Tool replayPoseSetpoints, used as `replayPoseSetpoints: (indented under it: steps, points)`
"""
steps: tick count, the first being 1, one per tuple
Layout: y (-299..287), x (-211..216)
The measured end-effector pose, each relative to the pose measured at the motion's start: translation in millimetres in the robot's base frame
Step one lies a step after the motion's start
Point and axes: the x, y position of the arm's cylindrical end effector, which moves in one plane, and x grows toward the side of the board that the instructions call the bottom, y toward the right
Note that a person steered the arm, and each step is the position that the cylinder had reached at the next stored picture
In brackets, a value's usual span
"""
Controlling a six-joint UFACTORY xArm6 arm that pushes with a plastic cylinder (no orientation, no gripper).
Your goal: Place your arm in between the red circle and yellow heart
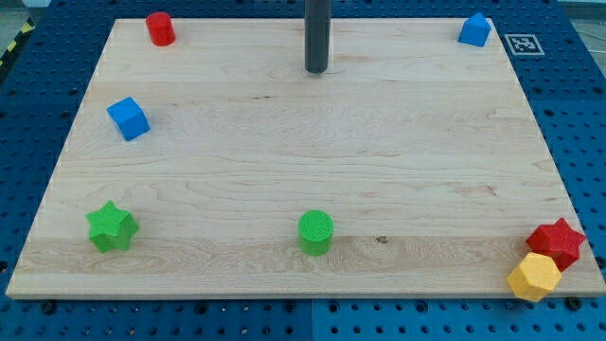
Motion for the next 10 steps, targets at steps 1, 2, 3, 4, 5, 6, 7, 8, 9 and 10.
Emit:
replayPoseSetpoints:
  steps: [1, 2, 3, 4, 5, 6, 7, 8, 9, 10]
  points:
    - [-9.3, -1.0]
    - [-30.4, -9.2]
    - [-42.6, -28.5]
    - [-42.6, -29.7]
    - [-42.6, -29.7]
    - [-52.8, -29.7]
    - [-82.2, -30.4]
    - [-100.1, -30.4]
    - [-113.7, -30.4]
    - [-113.8, -34.9]
